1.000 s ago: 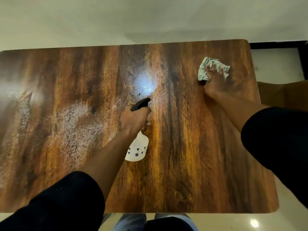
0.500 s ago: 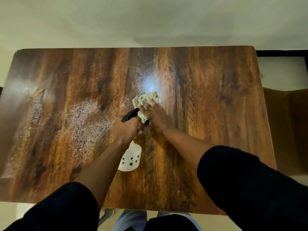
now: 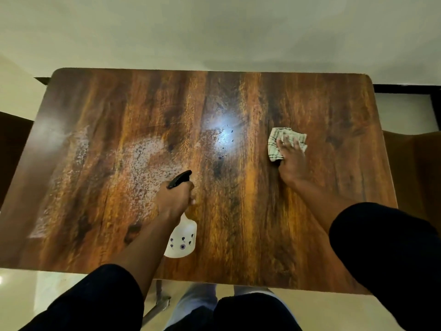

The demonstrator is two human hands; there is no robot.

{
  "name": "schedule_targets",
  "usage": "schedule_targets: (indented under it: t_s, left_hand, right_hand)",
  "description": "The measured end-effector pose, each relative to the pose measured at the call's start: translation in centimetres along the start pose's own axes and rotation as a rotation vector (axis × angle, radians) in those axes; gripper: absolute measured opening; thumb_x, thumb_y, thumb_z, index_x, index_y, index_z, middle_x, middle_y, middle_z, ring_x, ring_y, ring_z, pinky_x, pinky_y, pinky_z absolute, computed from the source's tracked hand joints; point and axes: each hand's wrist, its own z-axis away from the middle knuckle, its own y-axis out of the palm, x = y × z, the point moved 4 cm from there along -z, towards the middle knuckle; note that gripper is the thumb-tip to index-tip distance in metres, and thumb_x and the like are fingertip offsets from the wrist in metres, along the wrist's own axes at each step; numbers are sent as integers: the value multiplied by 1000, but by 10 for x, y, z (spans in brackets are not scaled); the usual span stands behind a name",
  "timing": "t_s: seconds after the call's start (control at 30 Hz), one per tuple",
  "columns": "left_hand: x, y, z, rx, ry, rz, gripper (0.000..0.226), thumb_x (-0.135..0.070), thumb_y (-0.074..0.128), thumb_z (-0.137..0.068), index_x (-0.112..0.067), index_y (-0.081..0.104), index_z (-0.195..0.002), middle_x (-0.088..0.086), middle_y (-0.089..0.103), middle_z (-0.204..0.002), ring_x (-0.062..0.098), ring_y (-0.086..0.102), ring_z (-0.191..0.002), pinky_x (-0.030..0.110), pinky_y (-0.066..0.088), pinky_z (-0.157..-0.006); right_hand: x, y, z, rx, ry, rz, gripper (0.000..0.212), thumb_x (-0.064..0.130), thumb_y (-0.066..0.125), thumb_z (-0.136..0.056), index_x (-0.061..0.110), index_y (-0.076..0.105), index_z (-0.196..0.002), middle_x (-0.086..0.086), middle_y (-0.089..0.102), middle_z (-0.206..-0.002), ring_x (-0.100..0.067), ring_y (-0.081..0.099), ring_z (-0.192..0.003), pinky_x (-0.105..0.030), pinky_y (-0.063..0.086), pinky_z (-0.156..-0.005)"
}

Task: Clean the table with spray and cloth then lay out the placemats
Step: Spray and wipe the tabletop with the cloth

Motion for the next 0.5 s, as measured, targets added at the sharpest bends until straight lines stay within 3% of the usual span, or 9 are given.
schedule_targets:
  t_s: [0.1,0.2,0.27,0.37,0.43,0.5]
  left_hand:
    - [11,-18,1,12,1,32,23,-13,69,-98,-28,82,-109,8,71,-65,29,74,-63,31,50,-54]
    - [20,-32,3,26,-7,38,19,-11,70,-96,-26,80,-89,11,68,-65,27,69,-56,36,48,-57]
    - [25,-44,4,21,-8,28,13,-14,70,-91,-12,81,-86,9,65,-63,27,66,-56,36,46,-58]
    - [32,-62,3,21,10,15,15,-19,66,-93,-22,76,-83,9,64,-64,27,69,-58,33,45,-58]
    - [40,-77,-2,10,9,13,18,-13,64,-96,-22,78,-86,13,65,-67,25,70,-57,33,44,-57]
    - [49,-92,-5,2,4,5,24,-14,65,-94,-30,82,-95,13,68,-65,26,71,-58,33,45,-56]
  right_hand:
    - [18,9,15,-30,109,19,69,8,44,-100,25,20,-163,1,17,-170,-27,0,-158,-41,13,-127]
    - [57,19,32,-7,107,22,69,12,48,-100,24,22,-162,0,20,-169,-28,-1,-158,-45,18,-126]
    - [94,31,46,32,37,-17,71,16,55,-99,26,23,-162,2,18,-168,-28,-2,-158,-47,16,-127]
    - [154,56,71,77,-85,-39,77,12,60,-96,33,22,-160,8,12,-169,-25,-3,-157,-50,6,-128]
    - [195,81,90,152,-218,-24,76,28,65,-96,36,23,-159,11,9,-167,-25,-4,-157,-53,4,-127]
    - [232,104,114,228,-379,27,78,38,68,-93,39,25,-158,14,6,-167,-25,-5,-157,-58,11,-125]
